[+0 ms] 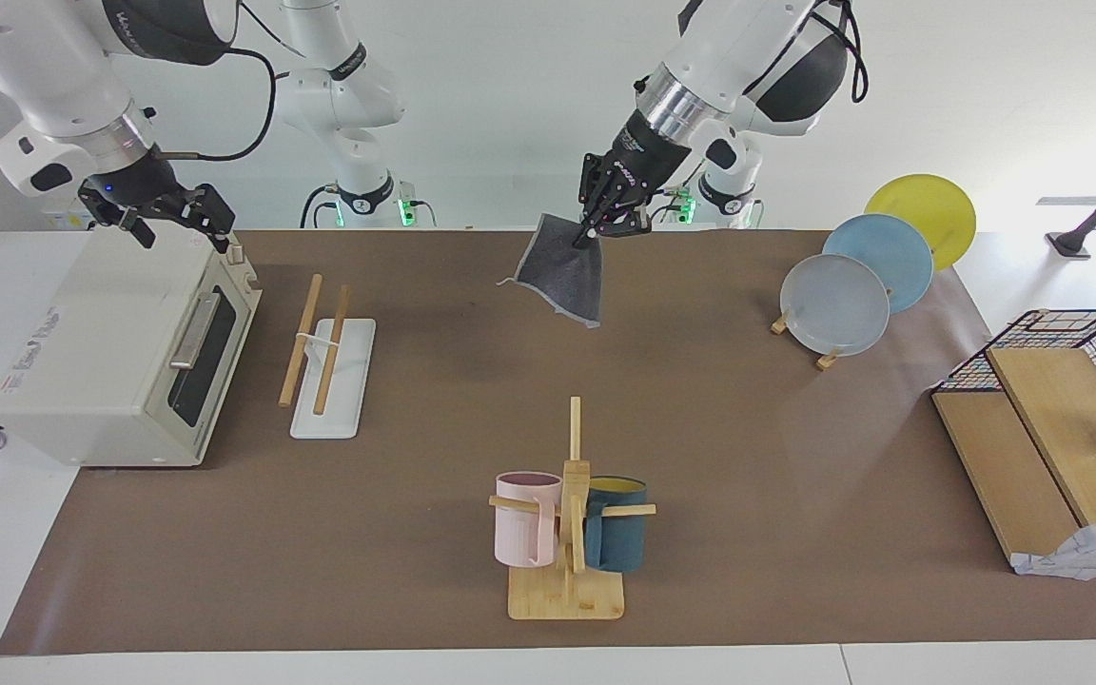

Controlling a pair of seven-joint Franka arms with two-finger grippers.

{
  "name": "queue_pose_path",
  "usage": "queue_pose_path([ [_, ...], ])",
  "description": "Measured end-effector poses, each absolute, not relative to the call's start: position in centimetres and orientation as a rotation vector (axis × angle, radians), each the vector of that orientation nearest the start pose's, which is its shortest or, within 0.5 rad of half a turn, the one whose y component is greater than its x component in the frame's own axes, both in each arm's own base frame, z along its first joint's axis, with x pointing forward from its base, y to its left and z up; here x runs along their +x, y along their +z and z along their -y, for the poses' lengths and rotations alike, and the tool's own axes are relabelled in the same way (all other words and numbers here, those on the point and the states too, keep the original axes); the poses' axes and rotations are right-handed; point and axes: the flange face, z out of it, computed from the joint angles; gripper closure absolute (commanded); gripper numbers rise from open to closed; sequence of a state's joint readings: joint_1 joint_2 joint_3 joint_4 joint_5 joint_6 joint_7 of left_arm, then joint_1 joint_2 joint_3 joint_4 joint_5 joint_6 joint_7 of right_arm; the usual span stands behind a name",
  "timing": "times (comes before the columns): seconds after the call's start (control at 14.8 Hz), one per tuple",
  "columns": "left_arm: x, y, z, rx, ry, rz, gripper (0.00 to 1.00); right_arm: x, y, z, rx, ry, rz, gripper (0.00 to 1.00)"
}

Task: Fold towel and hang on rack
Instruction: 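Hold the towel with the left gripper while the right gripper grasps it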

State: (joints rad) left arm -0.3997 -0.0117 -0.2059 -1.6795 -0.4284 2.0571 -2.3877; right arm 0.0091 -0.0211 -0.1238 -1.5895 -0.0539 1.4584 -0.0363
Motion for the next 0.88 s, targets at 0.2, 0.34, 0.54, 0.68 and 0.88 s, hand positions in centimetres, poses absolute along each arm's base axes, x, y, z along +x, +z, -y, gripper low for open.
queue_pose_path([
  [0.2,46.5,62.7,36.2,1.515,-0.518,-2.171,1.0,53.1,61.8,6.8,-3.177,0.181,-0.129,0.0],
  [0.34,46.1,62.4,36.4,1.513,-0.516,-2.167,1.0,53.1,61.8,6.8,-3.176,0.188,-0.129,0.0],
  [0.54,45.9,62.5,36.3,1.511,-0.514,-2.164,1.0,52.5,61.4,6.4,-3.166,0.267,-0.11,0.0],
  [0.68,45.9,62.5,36.3,1.509,-0.513,-2.164,1.0,52.6,61.4,4.5,-3.139,0.264,0.003,0.0],
  [0.88,45.9,62.7,36.2,1.506,-0.512,-2.161,1.0,53.2,61.3,-1.7,-2.973,0.217,-0.14,0.0],
])
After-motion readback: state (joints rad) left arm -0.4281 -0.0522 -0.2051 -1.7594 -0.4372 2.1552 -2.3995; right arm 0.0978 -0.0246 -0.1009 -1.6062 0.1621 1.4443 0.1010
